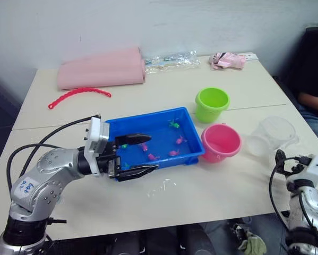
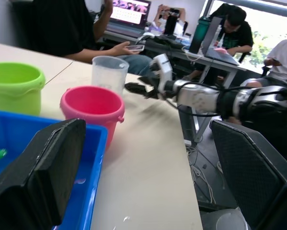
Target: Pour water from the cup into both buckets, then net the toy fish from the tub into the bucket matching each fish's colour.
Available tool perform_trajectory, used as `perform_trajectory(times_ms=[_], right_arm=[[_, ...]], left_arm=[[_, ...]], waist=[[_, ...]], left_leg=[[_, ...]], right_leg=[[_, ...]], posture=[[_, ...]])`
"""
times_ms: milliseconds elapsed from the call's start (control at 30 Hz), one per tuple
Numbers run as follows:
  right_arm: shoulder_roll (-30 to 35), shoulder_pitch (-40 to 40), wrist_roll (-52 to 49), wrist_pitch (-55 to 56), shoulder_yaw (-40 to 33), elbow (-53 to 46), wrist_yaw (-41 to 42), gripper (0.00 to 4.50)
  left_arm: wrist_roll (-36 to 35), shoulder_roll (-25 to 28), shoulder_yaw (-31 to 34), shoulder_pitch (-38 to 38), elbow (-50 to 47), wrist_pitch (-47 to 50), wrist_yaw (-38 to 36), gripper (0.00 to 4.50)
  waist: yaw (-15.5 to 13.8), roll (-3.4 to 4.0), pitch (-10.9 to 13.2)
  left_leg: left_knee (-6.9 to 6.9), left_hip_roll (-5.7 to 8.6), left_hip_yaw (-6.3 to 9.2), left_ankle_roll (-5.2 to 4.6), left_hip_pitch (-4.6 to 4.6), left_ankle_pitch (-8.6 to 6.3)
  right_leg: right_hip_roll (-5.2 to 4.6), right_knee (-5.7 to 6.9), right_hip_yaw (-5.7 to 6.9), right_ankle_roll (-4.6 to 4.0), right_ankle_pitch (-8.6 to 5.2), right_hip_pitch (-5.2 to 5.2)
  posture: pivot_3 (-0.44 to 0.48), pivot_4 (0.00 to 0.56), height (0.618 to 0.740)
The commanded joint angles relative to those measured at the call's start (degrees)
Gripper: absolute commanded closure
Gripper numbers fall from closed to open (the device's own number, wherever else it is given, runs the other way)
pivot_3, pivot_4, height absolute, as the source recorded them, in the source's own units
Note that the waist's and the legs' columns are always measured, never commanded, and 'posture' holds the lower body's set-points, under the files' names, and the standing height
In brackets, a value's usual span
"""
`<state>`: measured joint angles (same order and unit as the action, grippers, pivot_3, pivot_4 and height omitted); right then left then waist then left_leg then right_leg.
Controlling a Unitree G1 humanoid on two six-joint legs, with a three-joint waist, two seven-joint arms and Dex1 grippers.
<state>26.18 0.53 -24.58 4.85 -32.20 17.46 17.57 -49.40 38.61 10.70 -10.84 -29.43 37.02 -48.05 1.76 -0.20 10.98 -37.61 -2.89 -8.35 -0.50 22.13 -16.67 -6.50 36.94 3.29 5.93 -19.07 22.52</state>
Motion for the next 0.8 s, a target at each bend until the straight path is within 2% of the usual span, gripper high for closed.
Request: perform_trajectory(times_ms=[33,100,233,367,500,567,667,800], right_arm=[[2.8,8.2,-7.9,-3.6,-3.7,-18.0,7.2,0.04],[5.3,11.4,-12.4,-6.5,-5.3,-25.3,11.2,0.04],[14.1,15.0,-18.5,-13.0,-3.3,-37.3,22.9,0.04],[19.5,8.7,-18.0,-11.4,2.9,-38.4,33.6,0.04],[19.2,-1.3,-17.9,-8.3,10.9,-37.3,43.8,0.04],[18.8,-4.6,-17.0,-6.7,14.7,-35.8,49.4,0.04],[17.0,-7.7,-15.4,-4.4,19.0,-32.1,54.7,0.04],[13.7,-11.3,-13.8,-2.4,25.5,-28.0,60.5,0.04]], left_arm=[[-2.1,0.6,8.2,4.6,0.9,-0.3,2.3,0.0],[-4.8,1.2,12.3,7.9,1.6,1.7,2.9,0.0],[1.2,2.0,18.0,14.2,3.9,-3.8,2.1,0.0],[2.7,-2.9,27.4,20.2,7.7,-9.2,6.3,0.0],[5.5,-7.8,34.8,29.3,8.4,-14.3,8.3,0.0],[8.0,-10.7,38.3,32.2,9.6,-17.0,12.6,0.0],[12.4,-15.1,42.9,37.0,10.1,-19.2,20.3,0.0],[12.7,-22.3,47.2,46.0,9.3,-19.4,23.4,0.0]], waist=[[0.0,0.04,0.0],[0.4,0.01,0.0],[0.8,-0.2,0.0],[0.3,-0.78,-0.2],[0.1,-1.0,-0.2],[0.0,-1.06,-0.2],[-0.3,-1.28,-0.3],[-0.6,-1.35,-0.3]], left_leg=[[0.05,0.02,-0.01,0.0,0.0,-0.01],[0.2,0.01,-0.07,0.0,-0.09,-0.02],[0.24,0.0,-0.11,-0.07,-0.2,-0.15],[0.45,-0.06,-0.1,-0.12,-0.41,-0.24],[0.42,-0.21,-0.13,-0.01,-0.32,-0.41],[0.38,-0.22,-0.13,-0.04,-0.22,-0.48],[0.32,-0.3,0.02,-0.05,-0.03,-0.51],[0.26,-0.31,0.08,-0.1,0.03,-0.58]], right_leg=[[-0.02,-0.01,0.0,0.0,0.0,0.01],[-0.01,-0.07,-0.1,0.0,0.0,0.0],[-0.02,-0.04,-0.12,0.0,0.01,-0.04],[-0.03,-0.14,-0.08,-0.13,-0.03,-0.14],[-0.14,-0.44,0.02,-0.21,-0.08,-0.16],[-0.16,-0.54,0.09,-0.21,-0.08,-0.13],[-0.16,-0.75,0.35,-0.21,-0.08,-0.12],[-0.2,-0.83,0.43,-0.21,-0.08,-0.16]], posture=[[0.0,0.15,0.74],[0.0,0.15,0.74],[0.0,0.15,0.74],[0.0,0.15,0.74],[0.0,0.15,0.74],[0.0,0.15,0.74],[0.0,0.15,0.74],[0.0,0.15,0.74]])
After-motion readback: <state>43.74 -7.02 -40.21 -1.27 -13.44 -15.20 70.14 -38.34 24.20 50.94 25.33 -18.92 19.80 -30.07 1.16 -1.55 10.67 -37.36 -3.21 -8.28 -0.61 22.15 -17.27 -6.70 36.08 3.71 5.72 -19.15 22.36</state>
